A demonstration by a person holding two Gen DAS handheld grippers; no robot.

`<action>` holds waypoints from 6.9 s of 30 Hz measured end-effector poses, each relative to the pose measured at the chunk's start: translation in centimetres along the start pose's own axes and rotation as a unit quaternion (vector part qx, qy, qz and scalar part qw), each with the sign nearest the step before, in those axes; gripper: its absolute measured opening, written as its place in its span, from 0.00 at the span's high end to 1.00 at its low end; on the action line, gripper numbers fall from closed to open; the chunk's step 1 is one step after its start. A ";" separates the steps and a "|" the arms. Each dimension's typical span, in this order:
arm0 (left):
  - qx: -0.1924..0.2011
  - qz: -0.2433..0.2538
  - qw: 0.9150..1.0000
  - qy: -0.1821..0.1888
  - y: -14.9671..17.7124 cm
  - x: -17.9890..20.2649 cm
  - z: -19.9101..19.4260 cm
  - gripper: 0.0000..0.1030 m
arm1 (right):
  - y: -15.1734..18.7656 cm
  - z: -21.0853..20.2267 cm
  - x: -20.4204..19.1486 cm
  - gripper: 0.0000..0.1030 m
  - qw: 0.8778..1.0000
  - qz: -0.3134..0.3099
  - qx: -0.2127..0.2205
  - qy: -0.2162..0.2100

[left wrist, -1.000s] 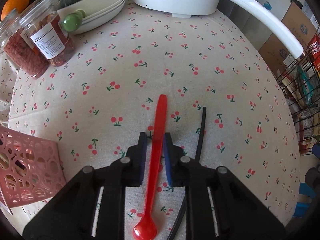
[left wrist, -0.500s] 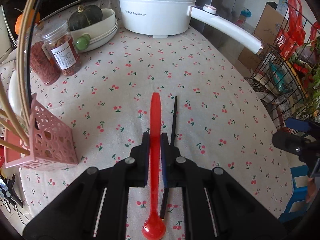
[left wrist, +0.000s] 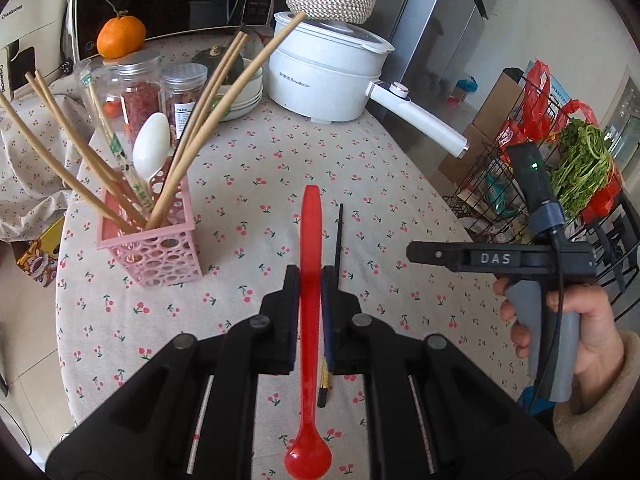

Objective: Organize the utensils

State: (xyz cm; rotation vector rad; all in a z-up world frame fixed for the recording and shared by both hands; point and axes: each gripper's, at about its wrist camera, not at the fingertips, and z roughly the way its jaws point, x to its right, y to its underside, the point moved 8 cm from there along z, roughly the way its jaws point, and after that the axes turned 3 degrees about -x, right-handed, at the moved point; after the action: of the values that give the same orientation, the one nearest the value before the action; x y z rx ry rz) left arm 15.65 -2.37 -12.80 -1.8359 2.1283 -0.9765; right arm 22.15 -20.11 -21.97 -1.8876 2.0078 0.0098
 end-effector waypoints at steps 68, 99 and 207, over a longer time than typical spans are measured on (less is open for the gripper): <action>0.338 -0.048 0.931 -0.129 -10.2 -10.7 -3.3 0.89 | -2.2 -9.2 -11.5 0.95 0.967 -0.096 0.212 -0.101; 0.059 -0.141 0.977 -0.149 1.1 -13.2 -8.2 0.13 | -1.1 -18.4 -19.5 0.95 0.928 -0.127 0.290 -0.196; 0.135 -0.014 0.975 -0.178 1.7 -0.6 -12.6 0.01 | 8.6 -19.7 -9.6 0.00 0.939 -0.117 0.308 0.095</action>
State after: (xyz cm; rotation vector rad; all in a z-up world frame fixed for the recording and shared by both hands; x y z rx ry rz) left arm 7.81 2.85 -4.26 -1.7550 1.6766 -0.8193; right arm 8.75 -15.24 -3.27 -1.7250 1.6094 -0.7972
